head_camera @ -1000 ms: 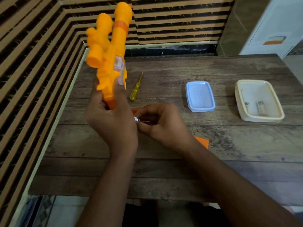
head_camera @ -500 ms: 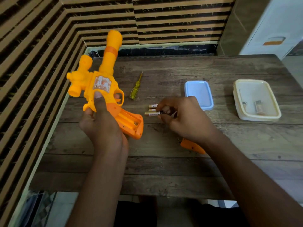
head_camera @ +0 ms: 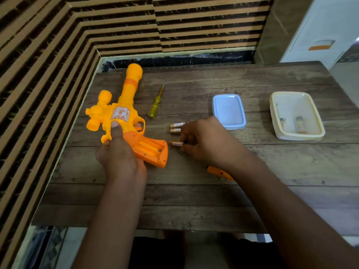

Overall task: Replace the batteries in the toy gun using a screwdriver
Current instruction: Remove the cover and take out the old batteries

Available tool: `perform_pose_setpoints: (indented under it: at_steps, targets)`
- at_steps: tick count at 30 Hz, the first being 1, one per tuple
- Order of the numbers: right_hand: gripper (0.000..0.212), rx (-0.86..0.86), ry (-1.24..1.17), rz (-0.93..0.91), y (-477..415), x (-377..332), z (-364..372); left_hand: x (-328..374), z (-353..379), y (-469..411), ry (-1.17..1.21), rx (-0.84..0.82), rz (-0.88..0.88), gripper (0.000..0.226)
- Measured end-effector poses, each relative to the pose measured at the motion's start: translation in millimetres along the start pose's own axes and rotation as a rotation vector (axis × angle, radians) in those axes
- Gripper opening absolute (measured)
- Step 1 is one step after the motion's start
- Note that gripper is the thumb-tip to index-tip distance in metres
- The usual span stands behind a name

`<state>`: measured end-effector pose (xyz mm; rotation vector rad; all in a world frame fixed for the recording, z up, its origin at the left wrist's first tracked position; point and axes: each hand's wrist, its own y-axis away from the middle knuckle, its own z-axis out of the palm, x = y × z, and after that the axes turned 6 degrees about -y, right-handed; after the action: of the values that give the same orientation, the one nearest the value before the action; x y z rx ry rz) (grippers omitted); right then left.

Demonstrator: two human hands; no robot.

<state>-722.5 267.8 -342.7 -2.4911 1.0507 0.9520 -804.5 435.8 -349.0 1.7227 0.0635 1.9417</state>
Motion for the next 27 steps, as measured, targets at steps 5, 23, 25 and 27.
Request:
perform_pose_setpoints:
  at_steps: [5, 23, 25, 27]
  targets:
    - [0.018, 0.017, 0.076, 0.043, -5, 1, 7, -5, -3, -4, -0.057, 0.010, 0.021, 0.011]
    - [0.022, 0.026, 0.098, 0.035, 2, -5, 5, -11, -26, 3, -0.492, 0.241, 0.193, 0.063]
    - [0.023, 0.036, 0.085, 0.044, 3, -4, 2, -11, -26, 6, -0.502, 0.266, 0.213, 0.067]
    - [0.023, 0.043, 0.075, 0.047, 4, -3, 1, -10, -27, 11, -0.510, 0.293, 0.234, 0.070]
